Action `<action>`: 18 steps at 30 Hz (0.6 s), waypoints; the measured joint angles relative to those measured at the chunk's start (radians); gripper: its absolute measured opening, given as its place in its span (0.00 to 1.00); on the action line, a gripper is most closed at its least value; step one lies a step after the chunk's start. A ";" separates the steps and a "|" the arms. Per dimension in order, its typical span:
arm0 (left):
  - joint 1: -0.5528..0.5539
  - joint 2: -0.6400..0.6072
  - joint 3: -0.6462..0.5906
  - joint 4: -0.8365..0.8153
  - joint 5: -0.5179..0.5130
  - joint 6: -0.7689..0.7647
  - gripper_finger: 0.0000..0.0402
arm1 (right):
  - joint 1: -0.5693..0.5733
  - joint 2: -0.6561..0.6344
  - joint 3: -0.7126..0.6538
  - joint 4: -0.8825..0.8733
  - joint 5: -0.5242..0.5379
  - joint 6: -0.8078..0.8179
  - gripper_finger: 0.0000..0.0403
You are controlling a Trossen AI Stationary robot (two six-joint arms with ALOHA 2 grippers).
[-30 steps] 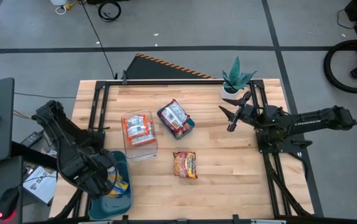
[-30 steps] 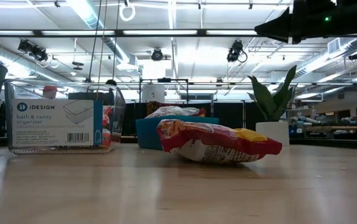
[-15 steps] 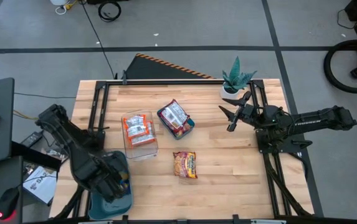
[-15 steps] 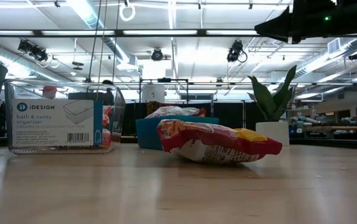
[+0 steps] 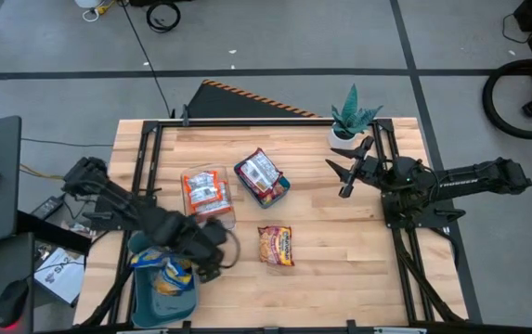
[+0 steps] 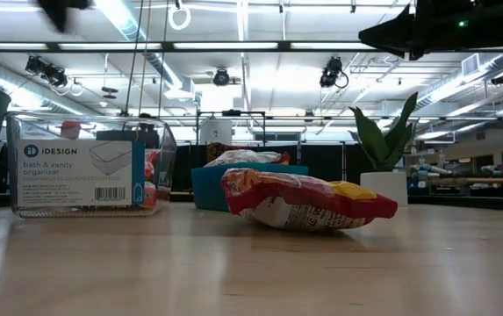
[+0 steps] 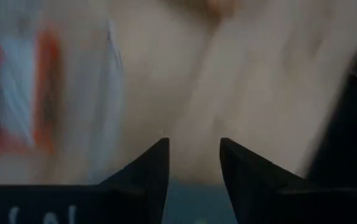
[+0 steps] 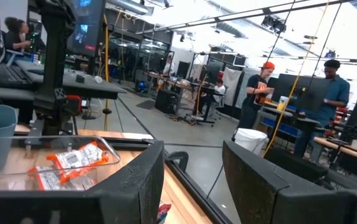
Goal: Sort Maruchan noodles
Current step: Put the red noodle pack into the blue bin
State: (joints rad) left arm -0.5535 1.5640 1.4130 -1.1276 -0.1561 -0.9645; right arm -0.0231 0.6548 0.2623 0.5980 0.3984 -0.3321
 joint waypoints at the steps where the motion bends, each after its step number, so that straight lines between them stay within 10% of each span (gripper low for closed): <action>1: 0.021 0.016 0.000 0.025 -0.044 0.078 0.37 | 0.000 0.001 0.000 0.000 -0.001 0.000 0.42; 8: 0.138 0.160 0.000 0.239 -0.326 0.501 0.37 | 0.000 0.017 0.000 -0.001 0.000 -0.001 0.42; 18: 0.193 0.346 -0.001 0.550 -0.105 0.840 0.39 | 0.000 0.023 0.000 -0.028 0.000 0.044 0.42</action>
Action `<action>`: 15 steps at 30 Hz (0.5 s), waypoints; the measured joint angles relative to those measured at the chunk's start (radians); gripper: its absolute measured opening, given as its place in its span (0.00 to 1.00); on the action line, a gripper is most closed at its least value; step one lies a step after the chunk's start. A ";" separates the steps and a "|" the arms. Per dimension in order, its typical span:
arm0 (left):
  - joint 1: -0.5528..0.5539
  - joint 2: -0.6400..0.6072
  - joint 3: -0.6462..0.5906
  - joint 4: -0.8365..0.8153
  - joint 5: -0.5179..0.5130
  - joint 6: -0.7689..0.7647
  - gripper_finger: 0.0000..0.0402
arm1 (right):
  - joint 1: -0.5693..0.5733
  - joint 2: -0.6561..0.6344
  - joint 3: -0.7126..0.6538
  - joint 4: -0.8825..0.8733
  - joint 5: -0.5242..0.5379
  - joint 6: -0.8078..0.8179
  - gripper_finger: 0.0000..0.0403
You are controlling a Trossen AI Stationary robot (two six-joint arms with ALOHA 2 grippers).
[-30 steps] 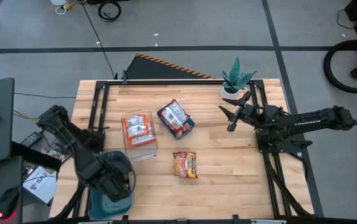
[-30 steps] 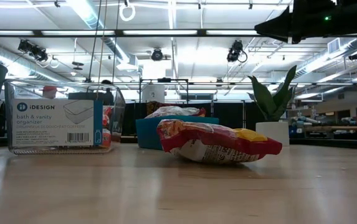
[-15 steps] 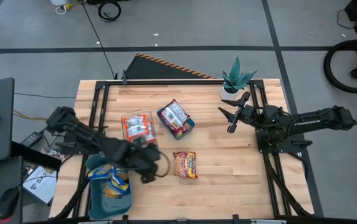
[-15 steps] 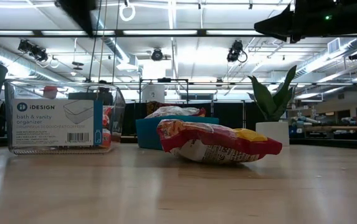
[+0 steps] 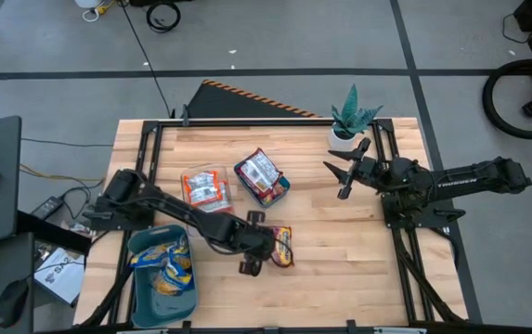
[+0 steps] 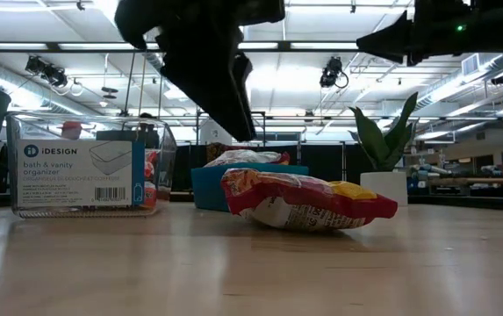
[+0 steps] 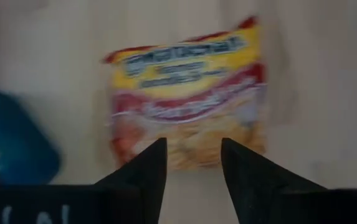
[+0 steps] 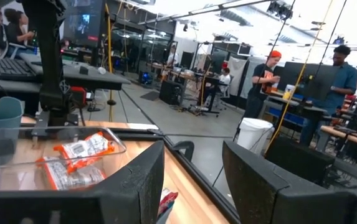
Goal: Sort Maruchan noodles
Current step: Put the red noodle pack into the blue bin
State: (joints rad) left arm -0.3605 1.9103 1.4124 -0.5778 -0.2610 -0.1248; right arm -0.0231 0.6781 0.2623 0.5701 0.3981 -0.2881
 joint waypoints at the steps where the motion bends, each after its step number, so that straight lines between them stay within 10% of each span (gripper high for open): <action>1: 0.000 0.005 0.000 0.008 0.020 0.012 0.40 | 0.000 0.000 0.000 -0.004 0.000 0.005 0.42; 15: -0.048 0.035 0.000 -0.061 -0.053 0.535 0.55 | 0.003 0.007 0.000 -0.054 -0.003 0.117 0.42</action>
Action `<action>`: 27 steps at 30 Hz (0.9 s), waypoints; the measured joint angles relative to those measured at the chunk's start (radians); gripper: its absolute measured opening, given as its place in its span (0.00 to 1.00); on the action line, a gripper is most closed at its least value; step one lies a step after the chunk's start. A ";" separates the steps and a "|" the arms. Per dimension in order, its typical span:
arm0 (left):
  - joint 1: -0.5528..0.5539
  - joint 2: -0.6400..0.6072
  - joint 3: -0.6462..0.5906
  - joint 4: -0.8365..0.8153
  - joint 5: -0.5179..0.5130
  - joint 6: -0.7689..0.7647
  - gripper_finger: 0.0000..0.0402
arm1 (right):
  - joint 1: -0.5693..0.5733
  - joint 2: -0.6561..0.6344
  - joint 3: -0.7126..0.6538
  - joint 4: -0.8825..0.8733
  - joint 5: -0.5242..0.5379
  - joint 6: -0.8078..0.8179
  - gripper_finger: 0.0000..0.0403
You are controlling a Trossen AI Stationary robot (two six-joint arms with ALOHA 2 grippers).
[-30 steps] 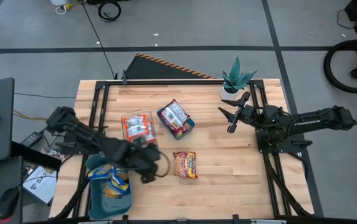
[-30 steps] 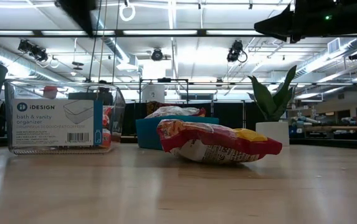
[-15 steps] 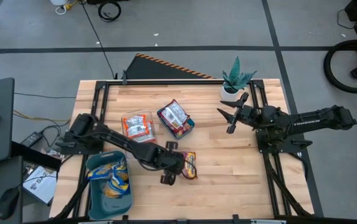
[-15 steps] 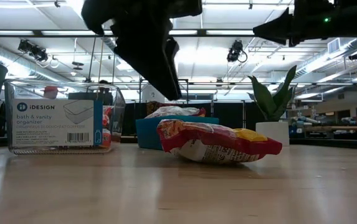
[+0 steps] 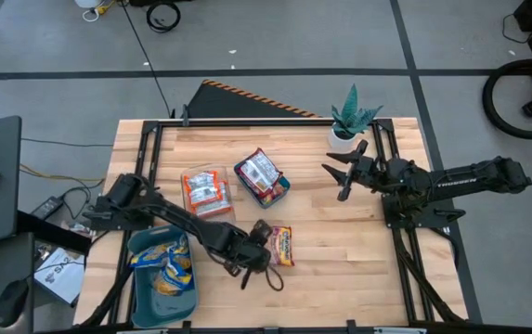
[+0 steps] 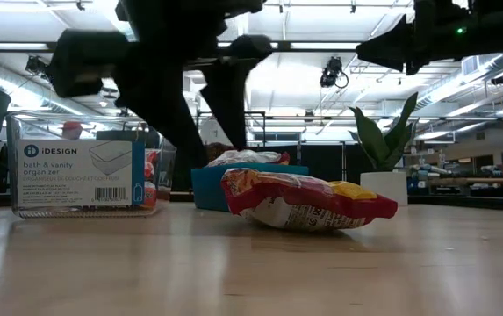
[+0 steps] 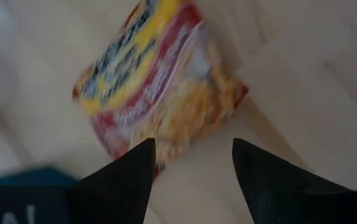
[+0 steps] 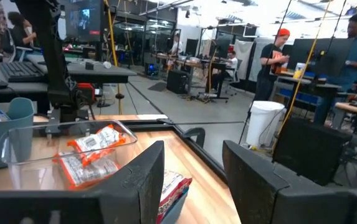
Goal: Sort Maruchan noodles
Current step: Put the red noodle pack into the blue bin
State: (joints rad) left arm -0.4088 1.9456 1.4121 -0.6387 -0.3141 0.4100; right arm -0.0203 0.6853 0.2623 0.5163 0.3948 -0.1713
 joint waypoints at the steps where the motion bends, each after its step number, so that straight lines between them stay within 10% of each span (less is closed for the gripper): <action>1: -0.003 0.007 0.001 0.010 0.000 0.043 0.54 | 0.003 0.000 0.000 -0.003 -0.001 0.005 0.42; 11: -0.002 0.094 0.000 0.112 -0.007 0.301 0.48 | 0.034 0.000 0.000 -0.018 0.000 0.004 0.42; 27: 0.026 0.085 0.000 0.141 -0.054 0.119 0.19 | 0.048 0.000 0.000 -0.047 0.006 0.030 0.42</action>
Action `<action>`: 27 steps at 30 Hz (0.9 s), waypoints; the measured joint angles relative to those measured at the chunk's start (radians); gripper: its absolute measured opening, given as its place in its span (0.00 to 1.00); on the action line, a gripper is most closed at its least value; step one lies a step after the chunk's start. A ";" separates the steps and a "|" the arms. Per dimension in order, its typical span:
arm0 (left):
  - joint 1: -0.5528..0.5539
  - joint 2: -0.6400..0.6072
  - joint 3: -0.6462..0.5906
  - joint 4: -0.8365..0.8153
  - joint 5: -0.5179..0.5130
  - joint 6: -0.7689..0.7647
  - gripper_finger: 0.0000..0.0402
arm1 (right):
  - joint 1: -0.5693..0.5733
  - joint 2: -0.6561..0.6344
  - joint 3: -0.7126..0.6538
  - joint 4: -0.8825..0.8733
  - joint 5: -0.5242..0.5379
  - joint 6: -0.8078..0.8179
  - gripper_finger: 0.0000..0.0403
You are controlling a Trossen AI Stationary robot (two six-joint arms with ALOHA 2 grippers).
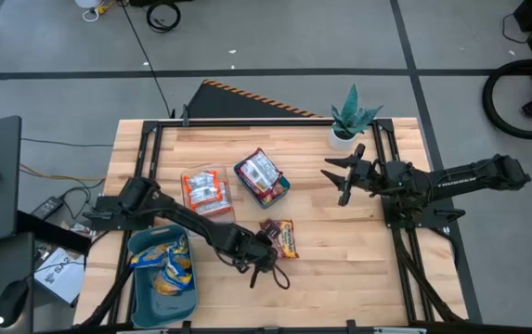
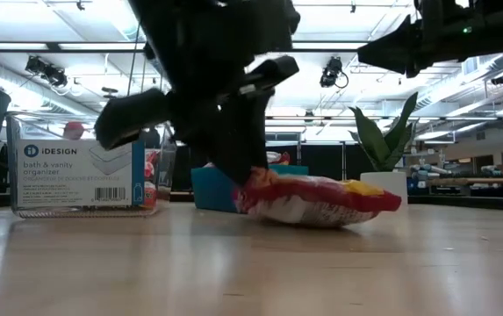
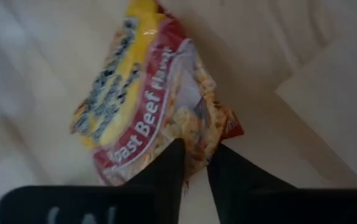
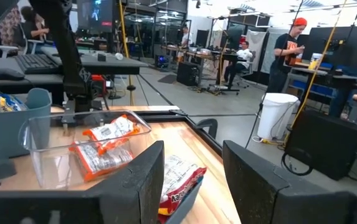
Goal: Sort Maruchan noodles
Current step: Put the red noodle pack into the blue bin
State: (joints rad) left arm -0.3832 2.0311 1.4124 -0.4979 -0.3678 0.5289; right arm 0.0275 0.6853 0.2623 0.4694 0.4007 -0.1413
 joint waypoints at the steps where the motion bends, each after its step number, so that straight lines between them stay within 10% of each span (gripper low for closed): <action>1: 0.001 -0.006 0.000 -0.002 -0.004 -0.011 0.17 | 0.003 0.000 0.000 0.000 0.000 0.000 0.42; 27: 0.169 -0.201 0.069 -0.065 -0.478 0.085 0.03 | 0.011 -0.002 0.000 -0.009 0.001 0.001 0.42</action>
State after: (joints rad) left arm -0.2142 1.8305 1.4818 -0.5627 -0.8458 0.6142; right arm 0.0383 0.6834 0.2623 0.4606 0.4019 -0.1406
